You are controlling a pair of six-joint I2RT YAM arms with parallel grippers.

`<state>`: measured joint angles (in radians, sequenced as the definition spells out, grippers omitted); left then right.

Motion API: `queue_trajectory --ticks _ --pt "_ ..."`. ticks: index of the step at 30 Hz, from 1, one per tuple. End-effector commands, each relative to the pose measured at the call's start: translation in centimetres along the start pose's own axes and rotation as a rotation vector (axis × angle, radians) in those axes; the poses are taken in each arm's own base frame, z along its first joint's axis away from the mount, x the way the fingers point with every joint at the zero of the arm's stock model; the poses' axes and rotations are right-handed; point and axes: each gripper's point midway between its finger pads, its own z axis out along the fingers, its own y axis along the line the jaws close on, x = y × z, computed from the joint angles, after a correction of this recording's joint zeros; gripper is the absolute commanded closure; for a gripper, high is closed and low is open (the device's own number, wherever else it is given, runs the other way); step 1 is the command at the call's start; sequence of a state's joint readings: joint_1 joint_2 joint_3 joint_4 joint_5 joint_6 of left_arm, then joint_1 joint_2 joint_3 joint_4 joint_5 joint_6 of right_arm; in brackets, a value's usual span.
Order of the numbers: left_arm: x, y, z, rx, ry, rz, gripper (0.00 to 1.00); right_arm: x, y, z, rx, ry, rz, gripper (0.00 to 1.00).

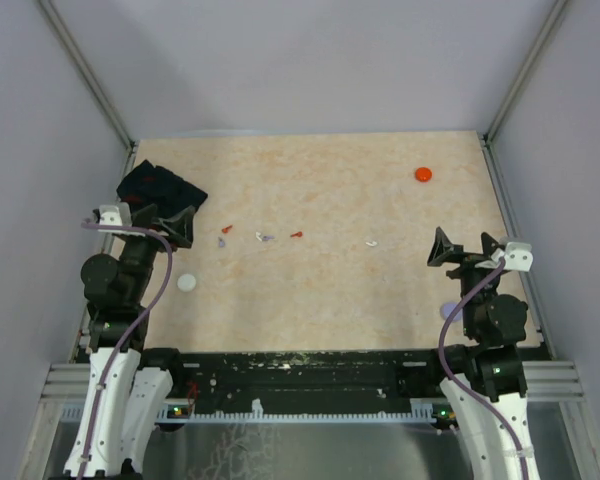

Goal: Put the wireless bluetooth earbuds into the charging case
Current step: Pick up the charging case at the center of the board.

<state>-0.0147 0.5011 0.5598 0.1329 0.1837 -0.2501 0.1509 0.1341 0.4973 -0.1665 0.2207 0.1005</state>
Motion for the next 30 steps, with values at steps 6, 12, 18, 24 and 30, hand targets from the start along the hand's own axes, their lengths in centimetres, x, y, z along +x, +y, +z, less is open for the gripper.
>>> queue_trajectory --ticks 6,12,18,24,30 --pt "1.6 1.6 -0.1 -0.087 0.074 -0.044 0.0 -1.2 0.3 0.1 -0.008 -0.041 0.021 0.04" --pt "6.1 2.6 -0.2 -0.189 0.295 -0.196 0.0 -1.2 1.0 -0.1 -0.04 -0.047 0.033 0.04" --pt "11.4 4.6 -1.5 -0.382 0.524 -0.336 0.0 -1.3 2.2 -0.5 -0.098 -0.051 0.051 0.04" --pt "12.8 6.4 -3.1 -0.558 0.626 -0.365 0.0 -1.3 3.2 -0.9 -0.147 -0.058 0.067 0.04" --pt "16.0 6.7 -4.5 -0.616 0.845 -0.359 0.0 -1.5 4.0 -1.3 -0.191 -0.072 0.079 0.04"
